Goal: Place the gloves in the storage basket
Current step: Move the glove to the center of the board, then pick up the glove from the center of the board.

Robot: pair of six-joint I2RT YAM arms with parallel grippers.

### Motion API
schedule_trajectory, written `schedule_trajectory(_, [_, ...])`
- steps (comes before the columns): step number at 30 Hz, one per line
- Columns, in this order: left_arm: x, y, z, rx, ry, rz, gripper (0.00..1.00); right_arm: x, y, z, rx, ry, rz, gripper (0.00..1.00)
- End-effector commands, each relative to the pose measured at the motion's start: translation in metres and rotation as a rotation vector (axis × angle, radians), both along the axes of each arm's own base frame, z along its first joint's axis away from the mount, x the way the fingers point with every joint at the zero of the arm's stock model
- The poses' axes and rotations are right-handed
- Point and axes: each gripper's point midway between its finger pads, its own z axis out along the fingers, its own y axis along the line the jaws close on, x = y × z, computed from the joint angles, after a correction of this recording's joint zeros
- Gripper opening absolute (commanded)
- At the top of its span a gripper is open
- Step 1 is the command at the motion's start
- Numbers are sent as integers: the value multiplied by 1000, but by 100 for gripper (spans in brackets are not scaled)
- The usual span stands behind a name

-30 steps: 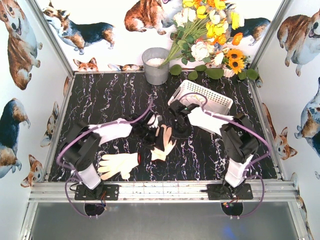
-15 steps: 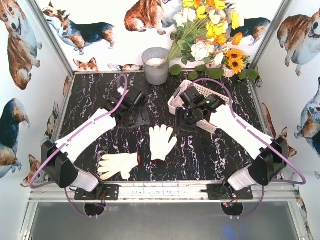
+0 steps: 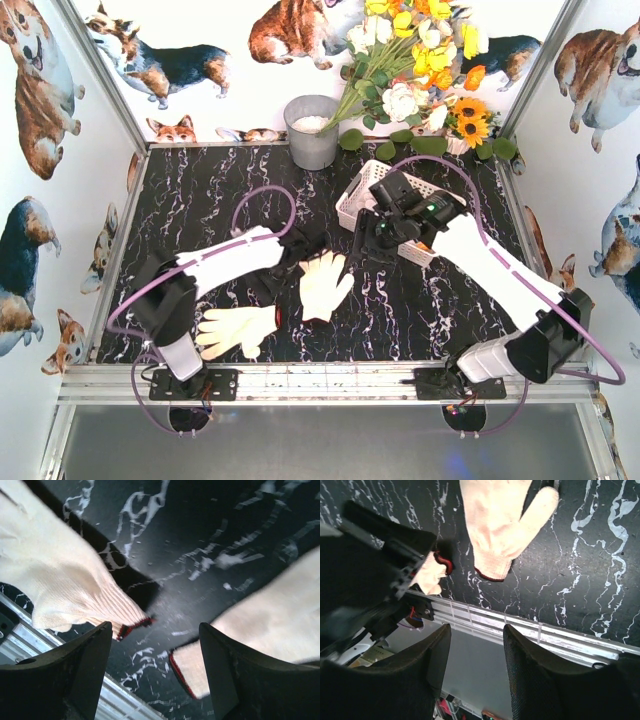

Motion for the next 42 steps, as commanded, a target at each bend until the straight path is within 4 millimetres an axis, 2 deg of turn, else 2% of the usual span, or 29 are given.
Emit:
schedule_trajectory(1, [-21,12,-24,50,45,187,63,8,4,23,71,-90,-31,49])
schedule_trajectory(7, [-20,16,-39,22,5,187,61,2,-4,24,62,-106,-41,49])
schedule_trajectory(10, [-21,11,-48,1,26,138,54,-1,-6,22,75,-106,-64,49])
schedule_trajectory(15, [-16,2,-57,-23,34,80,49,-7,-7,13,98,-94,-79,50])
schedule_trajectory(17, [-15,0,-58,-30,34,71,42,-10,-8,10,94,-85,-78,49])
schedule_trajectory(18, [-15,-1,-56,-31,35,71,36,-10,-10,9,88,-85,-81,50])
schedule_trajectory(20, [-16,2,-46,-7,42,93,19,-10,-13,9,74,-90,-82,50])
schedule_trajectory(24, [2,3,-18,-15,-46,89,0,-12,-16,7,62,-98,-80,50])
schedule_trajectory(26, [9,4,-6,-38,-80,90,0,-12,-16,7,61,-100,-78,50])
schedule_trajectory(29, [17,13,27,-106,-152,118,0,-7,-14,10,81,-93,-134,50])
schedule_trajectory(31, [21,20,45,-168,-204,150,0,4,-2,21,173,-129,-165,50])
schedule_trajectory(33, [27,20,60,-291,-247,183,0,16,14,33,284,-172,-187,51])
schedule_trajectory(37, [38,3,95,-540,-305,213,0,38,41,51,419,-290,-123,55])
schedule_trajectory(42, [42,-18,133,-687,-291,181,0,53,67,72,509,-385,-5,56])
